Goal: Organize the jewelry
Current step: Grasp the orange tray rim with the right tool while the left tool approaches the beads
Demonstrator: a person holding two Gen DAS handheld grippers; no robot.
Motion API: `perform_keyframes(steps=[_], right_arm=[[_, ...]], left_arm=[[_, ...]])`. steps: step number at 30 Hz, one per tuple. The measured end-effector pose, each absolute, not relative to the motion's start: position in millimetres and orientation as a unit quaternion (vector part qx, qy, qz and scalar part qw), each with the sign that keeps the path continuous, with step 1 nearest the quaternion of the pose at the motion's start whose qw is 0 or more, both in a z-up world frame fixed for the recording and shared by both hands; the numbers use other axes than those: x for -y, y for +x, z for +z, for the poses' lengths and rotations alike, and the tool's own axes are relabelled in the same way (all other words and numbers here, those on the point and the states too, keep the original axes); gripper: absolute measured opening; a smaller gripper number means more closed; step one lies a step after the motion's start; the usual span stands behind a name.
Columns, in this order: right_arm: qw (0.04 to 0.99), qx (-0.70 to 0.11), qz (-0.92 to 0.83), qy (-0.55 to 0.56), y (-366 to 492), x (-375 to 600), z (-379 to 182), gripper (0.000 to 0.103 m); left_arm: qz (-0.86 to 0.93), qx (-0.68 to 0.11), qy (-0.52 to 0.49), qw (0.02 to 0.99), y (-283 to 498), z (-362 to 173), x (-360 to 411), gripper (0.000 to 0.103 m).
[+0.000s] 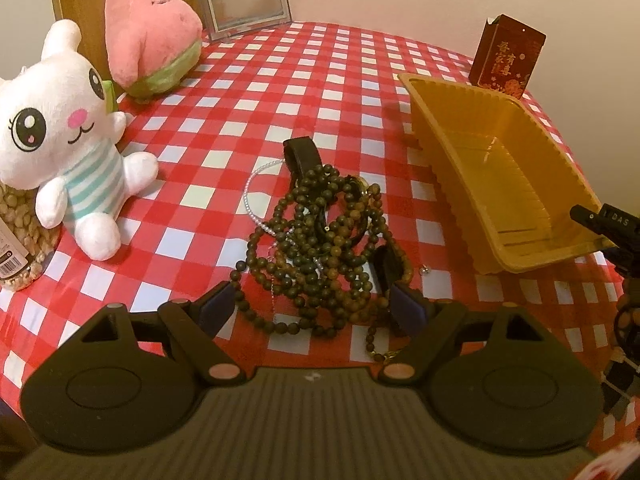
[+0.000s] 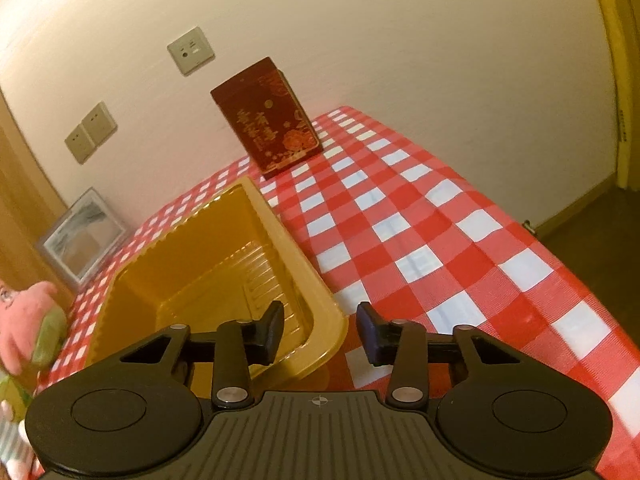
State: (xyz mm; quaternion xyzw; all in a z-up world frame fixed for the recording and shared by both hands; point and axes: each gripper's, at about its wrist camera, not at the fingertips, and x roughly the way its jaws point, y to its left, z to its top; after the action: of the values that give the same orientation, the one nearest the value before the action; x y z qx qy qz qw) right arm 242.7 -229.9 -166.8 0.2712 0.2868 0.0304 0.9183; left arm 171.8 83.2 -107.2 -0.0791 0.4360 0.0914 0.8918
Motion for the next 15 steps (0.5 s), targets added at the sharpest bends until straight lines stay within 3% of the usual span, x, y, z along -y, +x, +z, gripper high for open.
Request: perform_keyframes(steps=[3, 7, 15], right_arm=[[0.919, -0.284, 0.024, 0.272, 246, 226, -171, 0.036], [0.927, -0.270, 0.021, 0.260, 245, 223, -170, 0.015], [0.945, -0.253, 0.009, 0.207, 233, 219, -154, 0.013]], left_arm=[[0.091, -0.439, -0.079, 0.891, 171, -109, -85, 0.083], [0.089, -0.440, -0.078, 0.890, 169, -110, -86, 0.082], [0.077, -0.442, -0.076, 0.891, 165, -112, -81, 0.078]])
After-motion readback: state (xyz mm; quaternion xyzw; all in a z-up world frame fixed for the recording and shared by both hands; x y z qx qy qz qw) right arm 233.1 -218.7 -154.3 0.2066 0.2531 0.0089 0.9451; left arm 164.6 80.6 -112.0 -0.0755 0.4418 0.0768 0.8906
